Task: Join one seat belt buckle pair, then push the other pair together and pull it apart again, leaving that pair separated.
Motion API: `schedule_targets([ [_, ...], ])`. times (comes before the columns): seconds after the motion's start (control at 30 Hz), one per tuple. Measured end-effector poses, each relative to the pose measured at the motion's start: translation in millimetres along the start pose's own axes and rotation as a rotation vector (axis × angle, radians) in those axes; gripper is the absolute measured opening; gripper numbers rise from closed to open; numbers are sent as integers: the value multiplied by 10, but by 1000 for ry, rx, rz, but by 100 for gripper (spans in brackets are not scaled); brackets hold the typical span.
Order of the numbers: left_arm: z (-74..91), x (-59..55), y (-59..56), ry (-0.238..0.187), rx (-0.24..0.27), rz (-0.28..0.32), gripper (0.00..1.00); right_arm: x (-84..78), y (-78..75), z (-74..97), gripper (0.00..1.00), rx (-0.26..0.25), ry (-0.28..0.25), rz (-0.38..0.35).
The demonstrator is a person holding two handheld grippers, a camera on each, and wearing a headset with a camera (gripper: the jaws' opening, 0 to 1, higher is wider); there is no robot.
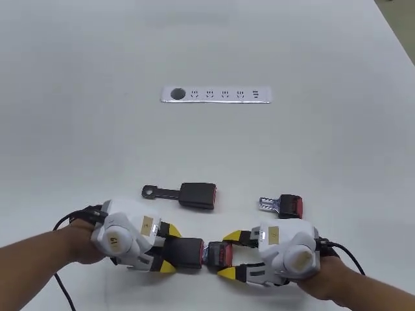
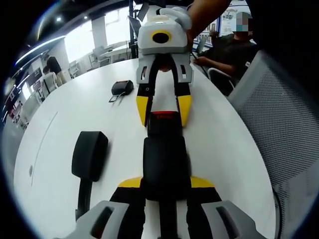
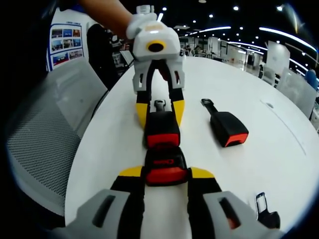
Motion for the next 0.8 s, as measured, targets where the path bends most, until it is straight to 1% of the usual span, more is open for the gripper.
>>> schedule_targets([
  [0.4, -5, 5, 10, -1, -8, -4, 32, -12, -5, -2, 31, 2, -10, -5],
  [0.43, -3, 5, 9, -2, -8, -2, 32, -16, -9, 2, 31, 5, -16, -17],
  [0.8, 9, -14, 12, -7, -5, 14, 32, -12, -1, -4, 32, 2, -17, -15],
])
Point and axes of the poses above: the centre of the closed fingertips' face, and the gripper's own axes: z roughly backward along the fingers, y roughly to its left, x roughly out of its top, the point moved 10 cm from there along z, roughly backward along the fingers, and after that the axes turned 14 degrees about x, right-handed, at the moved point
